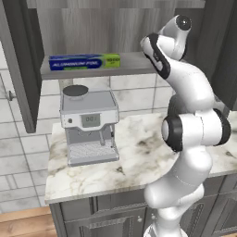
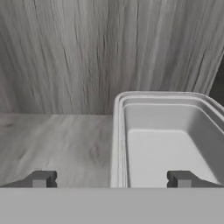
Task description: Retrieve the tupperware and aluminum foil from the cabinet and place them on the dining counter near the plate with carrot and steak to prepare for storing leftovers.
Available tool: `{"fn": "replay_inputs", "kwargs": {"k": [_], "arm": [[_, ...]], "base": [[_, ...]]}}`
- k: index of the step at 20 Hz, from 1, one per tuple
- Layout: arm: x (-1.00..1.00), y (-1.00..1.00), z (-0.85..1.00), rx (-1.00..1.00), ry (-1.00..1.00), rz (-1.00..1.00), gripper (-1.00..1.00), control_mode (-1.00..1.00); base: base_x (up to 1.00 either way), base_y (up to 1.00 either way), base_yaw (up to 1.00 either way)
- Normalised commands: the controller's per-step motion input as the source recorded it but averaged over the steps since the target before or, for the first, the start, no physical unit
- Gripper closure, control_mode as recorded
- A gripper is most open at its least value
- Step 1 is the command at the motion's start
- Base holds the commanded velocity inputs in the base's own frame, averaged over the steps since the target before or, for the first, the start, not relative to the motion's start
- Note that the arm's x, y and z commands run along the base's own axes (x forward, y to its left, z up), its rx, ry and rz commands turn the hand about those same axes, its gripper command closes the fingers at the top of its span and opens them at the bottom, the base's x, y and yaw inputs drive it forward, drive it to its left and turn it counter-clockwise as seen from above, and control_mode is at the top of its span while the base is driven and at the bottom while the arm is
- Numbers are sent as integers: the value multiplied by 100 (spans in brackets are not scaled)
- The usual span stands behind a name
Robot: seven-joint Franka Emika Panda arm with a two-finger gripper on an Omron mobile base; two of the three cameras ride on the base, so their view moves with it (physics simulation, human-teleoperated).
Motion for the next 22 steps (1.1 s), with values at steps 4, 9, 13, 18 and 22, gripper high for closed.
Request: {"fn": "replay_inputs", "kwargs": {"k": [4,9,13,18,22], "arm": [[51,-8,-26,-1,10,0,-100,-100],[35,-5,-31,-1,11,0,-100,-100],[25,0,-30,0,13,0,100,-100],[15,0,-20,0,9,0,100,-100],[0,0,-1,0,0,0,100,-100]], "base": [[0,0,0],[0,0,0],[0,0,0],[0,0,0],[0,0,0]]}}
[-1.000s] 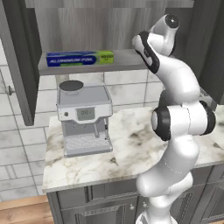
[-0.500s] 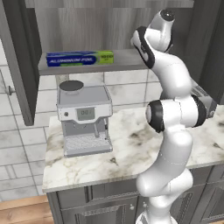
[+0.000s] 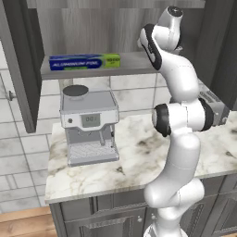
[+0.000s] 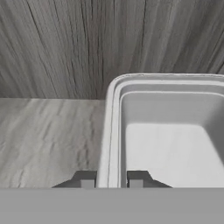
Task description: Retrieve the tupperware and aluminum foil from the cabinet and place them on the dining counter near the plate with carrot and steak to prepare for storing leftovers.
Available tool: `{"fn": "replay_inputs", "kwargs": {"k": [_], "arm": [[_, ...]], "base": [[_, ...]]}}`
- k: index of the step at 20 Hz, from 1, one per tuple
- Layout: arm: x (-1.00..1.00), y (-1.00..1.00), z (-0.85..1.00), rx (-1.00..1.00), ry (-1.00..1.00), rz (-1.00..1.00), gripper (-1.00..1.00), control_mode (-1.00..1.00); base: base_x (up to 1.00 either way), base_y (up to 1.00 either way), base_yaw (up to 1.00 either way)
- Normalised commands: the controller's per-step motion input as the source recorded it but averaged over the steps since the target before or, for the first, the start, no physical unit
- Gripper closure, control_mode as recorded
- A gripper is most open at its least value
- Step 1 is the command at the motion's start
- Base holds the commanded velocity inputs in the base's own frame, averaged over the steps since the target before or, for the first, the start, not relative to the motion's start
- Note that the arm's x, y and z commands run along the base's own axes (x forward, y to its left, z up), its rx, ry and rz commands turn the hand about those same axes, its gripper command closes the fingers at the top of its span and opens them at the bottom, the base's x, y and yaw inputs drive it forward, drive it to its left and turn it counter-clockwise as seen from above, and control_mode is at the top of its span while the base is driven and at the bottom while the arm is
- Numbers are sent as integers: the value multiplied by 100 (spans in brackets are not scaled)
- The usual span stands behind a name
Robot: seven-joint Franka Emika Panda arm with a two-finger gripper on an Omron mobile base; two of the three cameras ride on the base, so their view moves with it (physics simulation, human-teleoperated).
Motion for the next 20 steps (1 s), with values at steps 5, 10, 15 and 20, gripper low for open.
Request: {"fn": "replay_inputs", "kwargs": {"k": [5,10,15,20], "arm": [[-8,2,-16,0,0,0,100,-100],[-81,44,-25,0,-23,0,100,-100],[-100,69,-13,0,-25,0,100,-100],[-100,56,-12,0,-12,-5,100,-100]], "base": [[0,0,0],[0,0,0],[0,0,0],[0,0,0]]}}
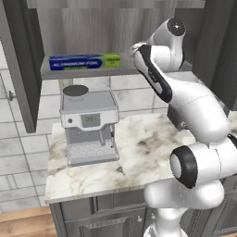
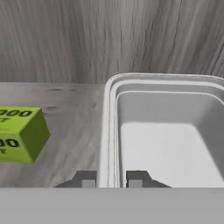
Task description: Retrieve the tupperware and aluminum foil from the cabinet and place them on the dining counter near the plate with carrot and steak to prepare for storing leftovers.
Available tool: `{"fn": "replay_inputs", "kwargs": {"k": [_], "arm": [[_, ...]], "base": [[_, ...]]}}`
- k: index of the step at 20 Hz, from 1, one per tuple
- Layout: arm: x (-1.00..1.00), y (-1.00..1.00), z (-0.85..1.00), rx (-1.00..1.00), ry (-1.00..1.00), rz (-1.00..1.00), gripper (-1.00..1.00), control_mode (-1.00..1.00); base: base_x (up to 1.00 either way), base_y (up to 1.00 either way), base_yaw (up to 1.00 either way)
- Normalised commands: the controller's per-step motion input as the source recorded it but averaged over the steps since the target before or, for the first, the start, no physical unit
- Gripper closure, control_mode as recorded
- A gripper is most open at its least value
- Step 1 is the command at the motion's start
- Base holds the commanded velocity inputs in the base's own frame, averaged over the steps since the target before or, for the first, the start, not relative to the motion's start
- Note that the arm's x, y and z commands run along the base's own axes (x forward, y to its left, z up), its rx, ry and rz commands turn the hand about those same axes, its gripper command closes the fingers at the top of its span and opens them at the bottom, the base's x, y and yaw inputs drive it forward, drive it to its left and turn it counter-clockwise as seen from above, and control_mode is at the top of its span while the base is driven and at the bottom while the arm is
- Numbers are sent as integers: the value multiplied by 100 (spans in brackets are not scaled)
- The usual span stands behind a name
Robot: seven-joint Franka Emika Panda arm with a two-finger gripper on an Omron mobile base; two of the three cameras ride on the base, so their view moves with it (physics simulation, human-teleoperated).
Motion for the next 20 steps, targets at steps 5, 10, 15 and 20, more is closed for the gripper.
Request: {"fn": "replay_inputs", "kwargs": {"k": [5,10,15,20], "arm": [[-100,3,2,2,7,-17,100,-100],[-100,-12,11,3,10,-16,100,-100],[-99,-1,0,0,13,-1,100,-100],[-58,9,-1,0,14,5,100,-100]], "base": [[0,0,0],[0,0,0],[0,0,0],[0,0,0]]}}
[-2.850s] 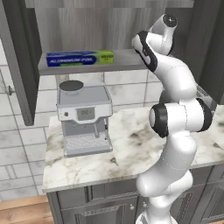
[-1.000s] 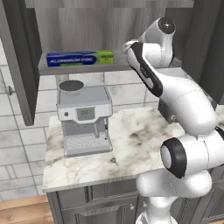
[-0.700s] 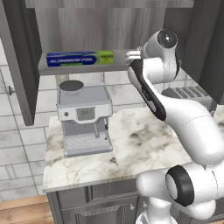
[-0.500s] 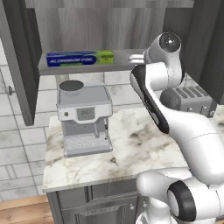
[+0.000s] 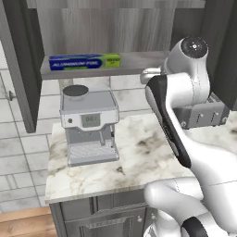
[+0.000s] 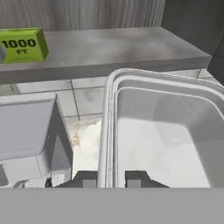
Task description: Retrieve the tupperware and aluminum foil from the cabinet and place them on the dining counter near the plate with carrot and steak to prepare for storing leftovers.
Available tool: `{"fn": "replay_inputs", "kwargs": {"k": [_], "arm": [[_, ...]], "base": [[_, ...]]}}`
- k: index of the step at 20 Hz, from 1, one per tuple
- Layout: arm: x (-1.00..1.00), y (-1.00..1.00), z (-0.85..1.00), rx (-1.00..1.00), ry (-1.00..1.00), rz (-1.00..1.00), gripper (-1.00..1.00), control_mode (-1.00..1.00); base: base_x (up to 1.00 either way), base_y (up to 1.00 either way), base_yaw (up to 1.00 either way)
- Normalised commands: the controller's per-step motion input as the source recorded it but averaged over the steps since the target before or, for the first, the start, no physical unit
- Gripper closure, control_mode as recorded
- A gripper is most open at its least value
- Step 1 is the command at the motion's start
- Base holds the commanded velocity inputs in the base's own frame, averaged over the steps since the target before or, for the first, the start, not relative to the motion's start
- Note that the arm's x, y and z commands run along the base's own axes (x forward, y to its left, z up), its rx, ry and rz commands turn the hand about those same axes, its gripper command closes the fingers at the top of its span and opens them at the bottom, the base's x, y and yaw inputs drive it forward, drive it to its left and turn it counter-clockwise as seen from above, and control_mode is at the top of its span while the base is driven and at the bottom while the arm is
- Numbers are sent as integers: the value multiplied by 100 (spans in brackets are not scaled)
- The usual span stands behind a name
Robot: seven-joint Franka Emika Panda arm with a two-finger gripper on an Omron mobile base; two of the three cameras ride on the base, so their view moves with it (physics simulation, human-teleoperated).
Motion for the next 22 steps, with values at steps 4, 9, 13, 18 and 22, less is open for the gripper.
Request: {"fn": "replay_inputs", "kwargs": {"k": [4,9,13,18,22], "arm": [[0,0,-1,0,3,8,100,-100],[1,0,0,0,0,0,100,100],[0,0,0,0,0,0,100,100],[0,0,0,0,0,0,100,100],[0,0,0,0,0,0,100,100]], "base": [[0,0,0],[-13,0,0],[-79,10,19],[-100,16,48],[-97,19,73]]}}
